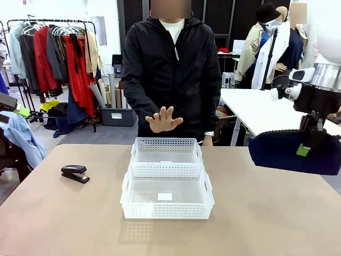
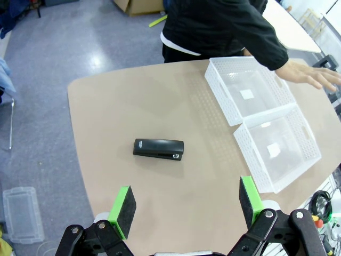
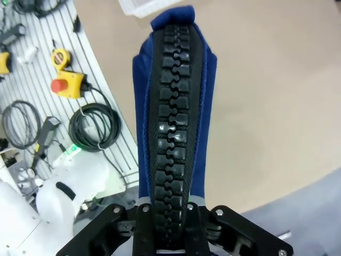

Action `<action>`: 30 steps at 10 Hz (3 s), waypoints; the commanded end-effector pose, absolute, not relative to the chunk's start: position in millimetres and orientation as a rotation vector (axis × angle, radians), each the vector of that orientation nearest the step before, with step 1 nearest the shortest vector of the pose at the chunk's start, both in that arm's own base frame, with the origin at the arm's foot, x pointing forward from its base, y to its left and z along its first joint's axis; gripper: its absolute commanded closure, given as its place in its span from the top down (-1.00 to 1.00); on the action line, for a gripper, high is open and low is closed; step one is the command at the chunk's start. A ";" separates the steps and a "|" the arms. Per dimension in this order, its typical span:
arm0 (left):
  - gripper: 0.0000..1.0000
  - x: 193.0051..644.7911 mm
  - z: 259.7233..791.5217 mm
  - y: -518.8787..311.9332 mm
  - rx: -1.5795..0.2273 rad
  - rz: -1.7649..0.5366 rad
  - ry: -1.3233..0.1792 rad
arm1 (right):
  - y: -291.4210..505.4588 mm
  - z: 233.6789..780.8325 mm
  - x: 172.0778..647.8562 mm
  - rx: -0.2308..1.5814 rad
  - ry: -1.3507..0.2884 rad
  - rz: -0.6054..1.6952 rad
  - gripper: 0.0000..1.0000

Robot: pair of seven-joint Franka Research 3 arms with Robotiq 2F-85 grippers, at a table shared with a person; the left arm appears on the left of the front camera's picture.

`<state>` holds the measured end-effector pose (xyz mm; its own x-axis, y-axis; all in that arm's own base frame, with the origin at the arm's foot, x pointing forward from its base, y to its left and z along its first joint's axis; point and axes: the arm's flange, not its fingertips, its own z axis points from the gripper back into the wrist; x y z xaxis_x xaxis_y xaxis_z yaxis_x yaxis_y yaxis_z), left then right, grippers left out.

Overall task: Distribute items into two baskets.
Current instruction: Move the picked Pencil pouch towards the Organizing basket indicated by the person, stopping as directed, then place the picked Pencil pouch into the Organizing basket as instructed by the person.

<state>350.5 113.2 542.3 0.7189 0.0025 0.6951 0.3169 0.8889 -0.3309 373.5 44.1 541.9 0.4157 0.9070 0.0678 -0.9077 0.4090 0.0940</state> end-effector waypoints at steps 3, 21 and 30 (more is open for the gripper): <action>1.00 350.7 541.7 113.7 -0.462 -0.186 -0.756 | 44.2 554.3 356.8 0.095 -0.018 1.146 -1.00; 1.00 350.7 541.7 113.7 -0.462 -0.186 -0.756 | 44.2 554.3 356.8 0.095 -0.018 1.146 -1.00; 1.00 350.7 541.7 113.7 -0.462 -0.186 -0.756 | 52.1 555.3 372.3 0.121 -0.027 1.181 -1.00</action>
